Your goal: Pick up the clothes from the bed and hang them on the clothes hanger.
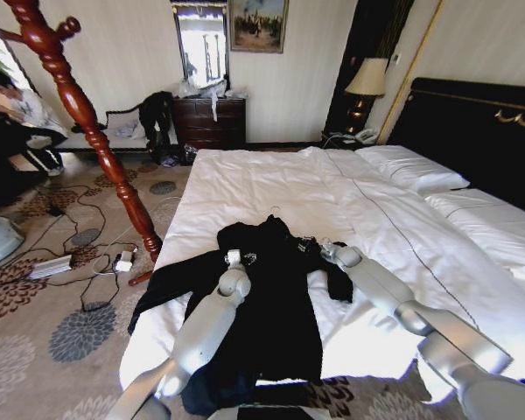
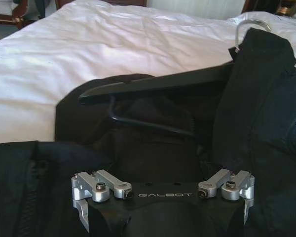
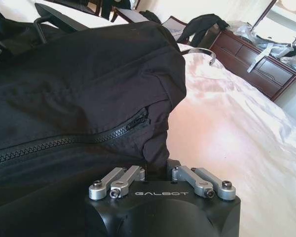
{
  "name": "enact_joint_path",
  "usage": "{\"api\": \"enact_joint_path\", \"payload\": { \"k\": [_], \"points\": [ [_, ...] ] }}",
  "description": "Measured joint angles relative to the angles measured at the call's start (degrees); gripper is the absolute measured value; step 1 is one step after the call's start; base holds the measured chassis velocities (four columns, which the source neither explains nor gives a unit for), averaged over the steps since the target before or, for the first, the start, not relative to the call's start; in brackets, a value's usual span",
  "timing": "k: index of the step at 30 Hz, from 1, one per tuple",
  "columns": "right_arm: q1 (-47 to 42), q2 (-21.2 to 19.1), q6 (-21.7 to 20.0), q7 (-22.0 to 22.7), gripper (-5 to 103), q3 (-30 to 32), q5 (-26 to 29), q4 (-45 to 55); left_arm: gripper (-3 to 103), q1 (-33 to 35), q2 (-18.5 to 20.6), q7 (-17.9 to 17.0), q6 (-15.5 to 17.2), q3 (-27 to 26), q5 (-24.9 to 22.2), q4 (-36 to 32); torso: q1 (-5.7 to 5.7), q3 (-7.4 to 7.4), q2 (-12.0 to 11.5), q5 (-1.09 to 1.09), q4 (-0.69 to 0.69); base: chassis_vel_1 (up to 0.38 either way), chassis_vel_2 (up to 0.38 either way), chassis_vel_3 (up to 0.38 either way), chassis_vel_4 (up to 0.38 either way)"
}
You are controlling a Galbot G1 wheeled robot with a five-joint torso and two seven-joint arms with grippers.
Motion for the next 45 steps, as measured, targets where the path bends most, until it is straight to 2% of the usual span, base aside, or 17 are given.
{"api": "enact_joint_path", "payload": {
  "k": [10,15,18,20,23,24,27,29,32,35,40,45],
  "points": [
    [-1.54,-1.19,0.01,0.03,18,1.12,0.1,0.92,96,-0.95,-1.24,-2.16,2.76,3.78,-2.38,0.0,0.0,0.0,0.0,0.01,0.0,0.0,0.0,0.0,0.0],
    [-2.24,-1.48,0.14,0.03,18,1.86,0.04,1.1,94,-0.55,-1.52,-3.36,3.11,4.3,-2.62,-0.06,0.0,0.0,0.0,0.01,0.0,0.0,0.0,0.0,0.0],
    [-2.56,-1.65,0.41,0.02,18,2.29,-0.07,1.12,78,0.11,-1.38,-3.96,2.73,4.17,-2.62,-0.7,0.0,0.0,0.0,0.0,0.0,0.0,0.0,0.0,0.0],
    [-2.61,-1.69,0.5,0.01,18,2.34,-0.08,1.12,78,0.31,-1.27,-4.03,2.56,4.0,-2.61,-0.87,0.0,0.0,0.0,0.01,0.0,0.0,0.0,0.0,0.0],
    [-2.78,-1.76,0.8,-0.04,18,2.52,-0.14,1.12,62,1.07,-0.7,-4.13,1.63,2.82,-2.25,-1.26,0.0,0.0,0.0,0.0,-0.01,0.0,0.0,0.0,0.0],
    [-2.78,-1.76,0.8,-0.04,18,2.52,-0.14,1.12,62,1.07,-0.7,-4.13,1.63,2.82,-2.25,-1.26,0.0,0.0,0.0,0.0,-0.01,0.0,0.0,0.0,0.0],
    [-2.81,-1.87,0.99,-0.08,18,2.56,-0.21,1.05,46,1.7,0.2,-3.53,0.38,1.51,-1.81,-1.66,0.0,0.0,0.0,0.0,-0.01,0.0,0.0,0.0,0.0],
    [-2.81,-1.88,1.03,-0.09,18,2.56,-0.23,1.01,46,1.82,0.41,-3.32,0.01,1.22,-1.72,-1.74,0.0,0.0,0.0,0.0,-0.01,0.0,0.0,0.0,0.0],
    [-2.77,-1.91,1.11,-0.11,18,2.51,-0.26,0.94,30,2.49,1.14,-2.89,-0.74,-0.36,-1.25,-2.18,0.0,0.0,0.0,-0.01,-0.01,0.0,0.0,0.0,0.0],
    [-2.73,-1.94,1.18,-0.13,18,2.47,-0.27,0.84,24,2.84,1.59,-2.75,-1.14,-1.39,-0.63,-2.21,0.0,0.0,0.0,-0.01,-0.01,0.0,0.0,0.0,0.0],
    [-2.7,-2.26,1.3,-0.22,18,2.45,-0.27,0.67,3,3.91,3.67,-1.79,-2.83,-3.85,0.64,-3.05,0.0,0.0,0.0,-0.01,0.0,0.0,0.0,0.0,0.0],
    [-2.81,-2.61,1.31,-0.26,18,2.44,-0.25,0.65,0,5.23,5.46,-1.05,-3.86,-6.17,0.86,-4.66,0.0,0.0,0.0,-0.01,0.0,0.0,0.0,0.0,0.0]
  ]
}}
